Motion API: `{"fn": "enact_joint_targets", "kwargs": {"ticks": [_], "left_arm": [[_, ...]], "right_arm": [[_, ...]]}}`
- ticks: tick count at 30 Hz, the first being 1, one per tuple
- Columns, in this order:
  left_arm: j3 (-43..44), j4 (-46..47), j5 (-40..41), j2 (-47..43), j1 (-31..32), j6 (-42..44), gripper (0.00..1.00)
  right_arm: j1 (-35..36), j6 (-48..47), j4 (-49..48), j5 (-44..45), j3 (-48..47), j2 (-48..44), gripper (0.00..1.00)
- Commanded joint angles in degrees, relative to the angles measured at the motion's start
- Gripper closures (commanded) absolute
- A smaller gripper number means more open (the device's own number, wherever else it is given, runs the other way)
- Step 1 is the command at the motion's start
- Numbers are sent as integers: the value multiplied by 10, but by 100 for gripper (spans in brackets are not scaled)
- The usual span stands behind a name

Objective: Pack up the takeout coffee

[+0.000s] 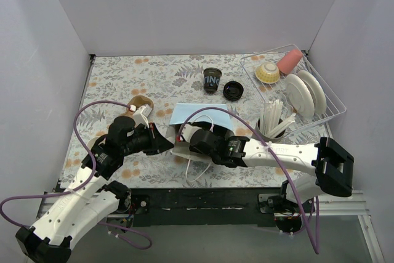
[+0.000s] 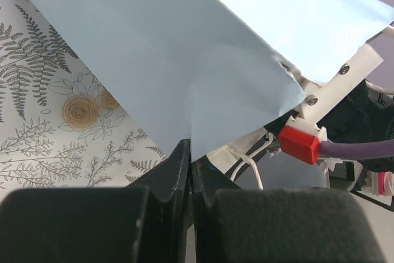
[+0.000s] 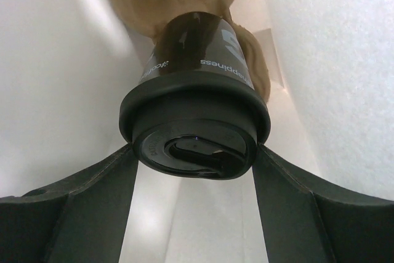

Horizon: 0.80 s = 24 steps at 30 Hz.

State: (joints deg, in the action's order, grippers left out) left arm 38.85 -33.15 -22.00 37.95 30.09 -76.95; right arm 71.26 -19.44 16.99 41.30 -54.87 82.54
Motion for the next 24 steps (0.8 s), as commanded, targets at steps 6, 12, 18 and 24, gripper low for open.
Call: {"fn": "enact_joint_targets", "kwargs": {"ticks": [6,12,18,24], "left_arm": [[21,-10,-13,-1,1,3,100],[25,-9,-10,6,0,11,100],[24,-5,-8,10,0,16,100],[25,-3,-11,12,0,14,100]], "right_arm": [[-3,5,-14,-9,-11,-32,63],[-3,19,18,-100,-9,-73,62],[-4,11,54,-166,-18,-77,62],[-10,16,83,-131,-37,-21,62]]}}
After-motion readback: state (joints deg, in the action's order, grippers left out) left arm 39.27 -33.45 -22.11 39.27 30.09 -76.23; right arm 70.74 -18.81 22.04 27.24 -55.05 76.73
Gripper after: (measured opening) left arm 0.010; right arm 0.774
